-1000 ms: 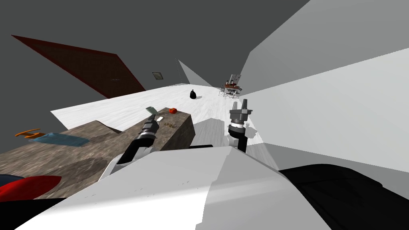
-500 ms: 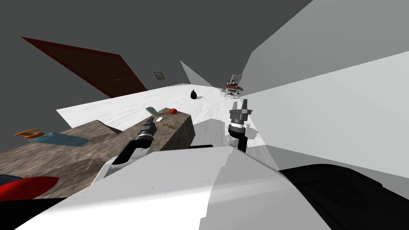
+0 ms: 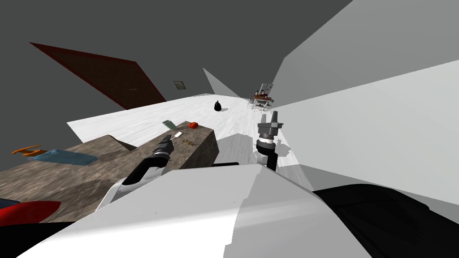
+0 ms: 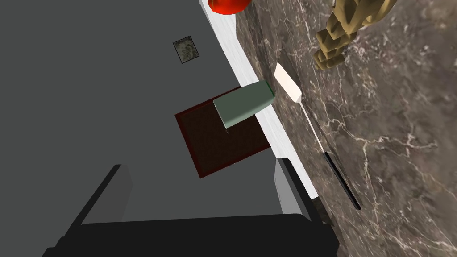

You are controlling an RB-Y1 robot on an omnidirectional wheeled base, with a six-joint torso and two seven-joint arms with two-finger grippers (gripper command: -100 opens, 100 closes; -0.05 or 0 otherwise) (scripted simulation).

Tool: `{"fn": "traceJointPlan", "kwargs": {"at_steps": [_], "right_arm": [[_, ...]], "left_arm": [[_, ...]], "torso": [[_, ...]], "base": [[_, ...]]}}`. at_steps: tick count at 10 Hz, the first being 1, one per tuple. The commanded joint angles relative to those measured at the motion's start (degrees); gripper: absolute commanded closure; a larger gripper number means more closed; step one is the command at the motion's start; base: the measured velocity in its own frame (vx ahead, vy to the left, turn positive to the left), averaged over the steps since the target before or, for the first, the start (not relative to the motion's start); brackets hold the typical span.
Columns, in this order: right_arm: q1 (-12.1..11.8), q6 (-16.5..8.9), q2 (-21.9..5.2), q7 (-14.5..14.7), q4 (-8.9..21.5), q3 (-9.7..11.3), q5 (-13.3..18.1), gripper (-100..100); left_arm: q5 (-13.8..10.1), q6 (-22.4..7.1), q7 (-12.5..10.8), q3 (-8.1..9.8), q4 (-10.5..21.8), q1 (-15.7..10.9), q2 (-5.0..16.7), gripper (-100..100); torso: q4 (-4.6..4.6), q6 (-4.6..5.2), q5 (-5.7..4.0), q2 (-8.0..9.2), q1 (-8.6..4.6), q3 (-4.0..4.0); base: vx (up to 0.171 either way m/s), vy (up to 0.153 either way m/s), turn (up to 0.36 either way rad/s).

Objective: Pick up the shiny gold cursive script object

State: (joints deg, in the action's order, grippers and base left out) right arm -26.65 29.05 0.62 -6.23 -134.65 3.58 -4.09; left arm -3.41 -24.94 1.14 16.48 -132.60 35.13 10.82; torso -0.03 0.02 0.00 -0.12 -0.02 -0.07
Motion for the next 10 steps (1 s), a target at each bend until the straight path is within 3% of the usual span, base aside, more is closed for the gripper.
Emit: {"fn": "traceJointPlan", "kwargs": {"at_steps": [1, 2, 10], "right_arm": [[0.0, 0.0, 0.0, 0.0, 0.0, 0.0, 0.0, 0], [0.0, 0.0, 0.0, 0.0, 0.0, 0.0, 0.0, 0], [0.0, 0.0, 0.0, 0.0, 0.0, 0.0, 0.0, 0]], "left_arm": [[-0.4, -2.8, 0.3, 0.58, -0.3, 0.2, 0.1, -100], [-1.0, -4.5, 0.9, 1.57, -0.5, 0.5, 0.0, -100], [-3.4, -18.3, 3.8, 4.65, -1.3, 1.0, -0.2, -100]], "torso": [[0.00, 0.00, 0.00, 0.00, 0.00, 0.00], [0.00, 0.00, -0.01, -0.01, -0.02, -0.01], [-0.02, 0.00, 0.00, -0.07, 0.02, -0.05]], "base": [[0.036, -0.016, 0.019], [0.061, -0.021, 0.015], [0.052, -0.014, -0.011]]}}
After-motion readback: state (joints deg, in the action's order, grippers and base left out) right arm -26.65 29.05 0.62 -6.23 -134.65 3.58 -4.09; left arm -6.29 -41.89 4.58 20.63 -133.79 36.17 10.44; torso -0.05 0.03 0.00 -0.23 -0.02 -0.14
